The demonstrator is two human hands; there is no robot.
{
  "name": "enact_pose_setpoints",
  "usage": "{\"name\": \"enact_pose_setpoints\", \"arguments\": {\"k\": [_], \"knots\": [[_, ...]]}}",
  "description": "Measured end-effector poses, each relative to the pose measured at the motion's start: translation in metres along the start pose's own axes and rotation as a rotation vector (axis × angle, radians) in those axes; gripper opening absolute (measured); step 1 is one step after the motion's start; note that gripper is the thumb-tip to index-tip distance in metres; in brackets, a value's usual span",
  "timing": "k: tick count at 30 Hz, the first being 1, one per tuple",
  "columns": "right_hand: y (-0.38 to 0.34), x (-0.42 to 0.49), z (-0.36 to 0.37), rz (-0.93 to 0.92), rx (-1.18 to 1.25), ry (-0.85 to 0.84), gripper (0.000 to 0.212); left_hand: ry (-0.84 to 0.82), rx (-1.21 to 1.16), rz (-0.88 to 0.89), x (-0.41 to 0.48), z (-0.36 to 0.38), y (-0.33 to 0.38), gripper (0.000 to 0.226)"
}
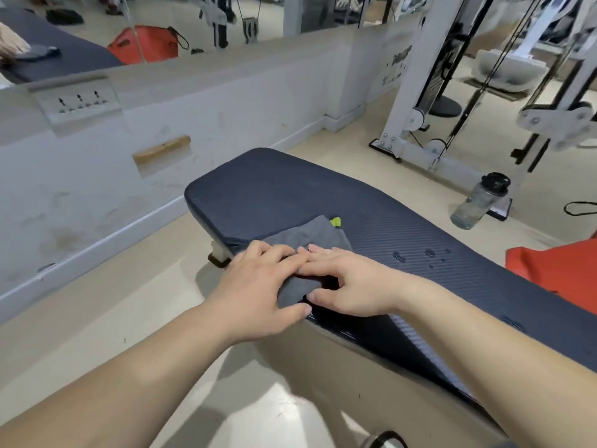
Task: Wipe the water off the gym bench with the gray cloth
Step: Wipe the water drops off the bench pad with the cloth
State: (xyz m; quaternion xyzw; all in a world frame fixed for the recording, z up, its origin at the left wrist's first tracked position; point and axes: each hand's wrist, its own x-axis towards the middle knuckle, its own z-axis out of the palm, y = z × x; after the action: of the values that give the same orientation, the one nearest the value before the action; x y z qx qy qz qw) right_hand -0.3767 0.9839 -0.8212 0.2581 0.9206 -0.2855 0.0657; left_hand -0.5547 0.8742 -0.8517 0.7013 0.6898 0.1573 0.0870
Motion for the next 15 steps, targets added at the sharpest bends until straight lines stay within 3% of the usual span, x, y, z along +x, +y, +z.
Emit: {"name": "enact_pose_setpoints", "arguments": {"k": [2,4,8,12,15], "knots": [[0.006,-0.022,-0.009,0.056,0.253,0.075,0.057,-0.003,0.079,-0.045,0.010,0.003,-0.001,0.075],[0.018,-0.048,-0.021,0.174,0.397,0.257,0.048,0.025,0.109,-0.165,0.022,0.001,-0.001,0.069],[0.053,-0.088,-0.040,0.462,0.214,0.570,0.031,-0.034,0.288,-0.249,0.032,0.014,0.060,0.061],[0.091,-0.116,-0.045,0.704,0.093,0.537,0.032,-0.127,0.309,-0.124,0.033,0.032,0.103,0.065],[0.108,-0.130,-0.048,0.797,0.044,0.457,0.026,-0.093,0.260,-0.292,0.058,0.031,0.078,0.058]]}}
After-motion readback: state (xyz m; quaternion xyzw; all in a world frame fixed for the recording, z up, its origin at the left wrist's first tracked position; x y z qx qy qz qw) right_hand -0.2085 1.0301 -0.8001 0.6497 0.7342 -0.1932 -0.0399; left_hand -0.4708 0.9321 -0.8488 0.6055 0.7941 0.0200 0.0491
